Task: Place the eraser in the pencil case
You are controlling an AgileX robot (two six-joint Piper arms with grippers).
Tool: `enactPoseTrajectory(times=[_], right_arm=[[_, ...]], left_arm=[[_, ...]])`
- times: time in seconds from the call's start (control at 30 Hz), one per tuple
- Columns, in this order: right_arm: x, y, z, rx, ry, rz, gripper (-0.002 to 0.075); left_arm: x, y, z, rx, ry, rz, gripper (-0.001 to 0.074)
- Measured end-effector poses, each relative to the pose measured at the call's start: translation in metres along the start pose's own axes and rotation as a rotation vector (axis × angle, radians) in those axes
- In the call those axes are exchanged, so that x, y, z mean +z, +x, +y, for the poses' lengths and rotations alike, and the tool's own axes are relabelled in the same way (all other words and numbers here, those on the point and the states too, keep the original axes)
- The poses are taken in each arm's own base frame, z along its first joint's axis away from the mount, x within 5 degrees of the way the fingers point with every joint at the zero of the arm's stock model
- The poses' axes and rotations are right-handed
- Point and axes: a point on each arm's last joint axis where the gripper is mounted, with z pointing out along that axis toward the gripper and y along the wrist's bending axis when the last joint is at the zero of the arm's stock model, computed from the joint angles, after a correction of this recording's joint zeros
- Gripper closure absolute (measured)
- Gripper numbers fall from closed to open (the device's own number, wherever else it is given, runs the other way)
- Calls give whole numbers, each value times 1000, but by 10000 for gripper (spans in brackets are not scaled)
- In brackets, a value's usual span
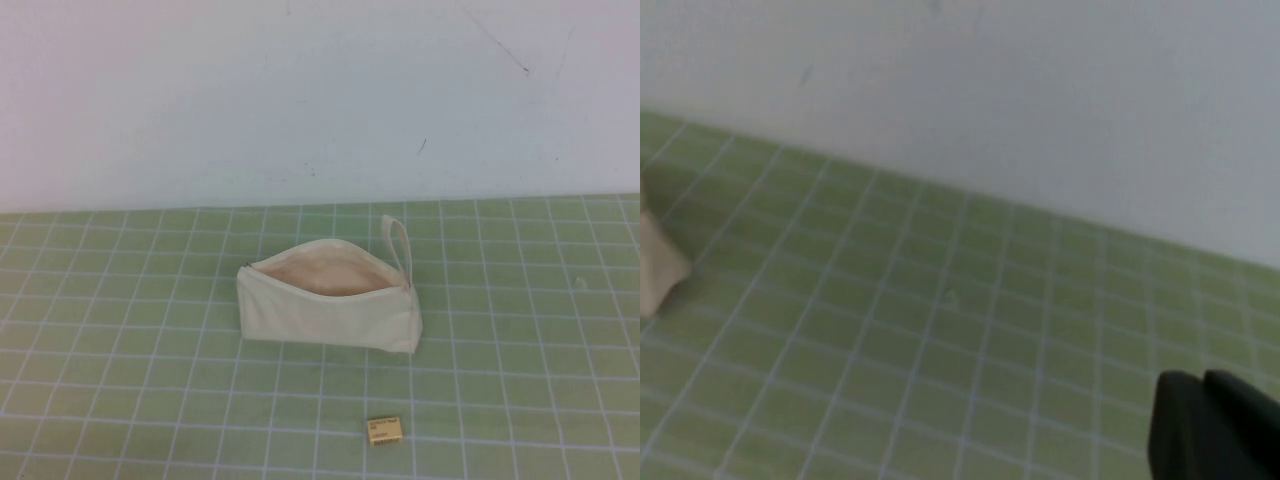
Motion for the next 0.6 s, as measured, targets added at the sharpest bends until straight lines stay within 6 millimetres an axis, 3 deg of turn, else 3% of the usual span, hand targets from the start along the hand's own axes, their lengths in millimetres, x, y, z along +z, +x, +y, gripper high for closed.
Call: enactPoseTrajectory(times=[0.17, 0.33, 0.6], right_arm=[[40, 4, 19, -51, -308, 178, 727], [86, 17, 34, 6, -566, 396, 727], [143, 28, 52, -38, -692, 568, 727]], left_arm=[[0, 0, 0, 0, 0, 0, 737], [0, 0, 0, 0, 0, 0, 737], [0, 0, 0, 0, 0, 0, 737]])
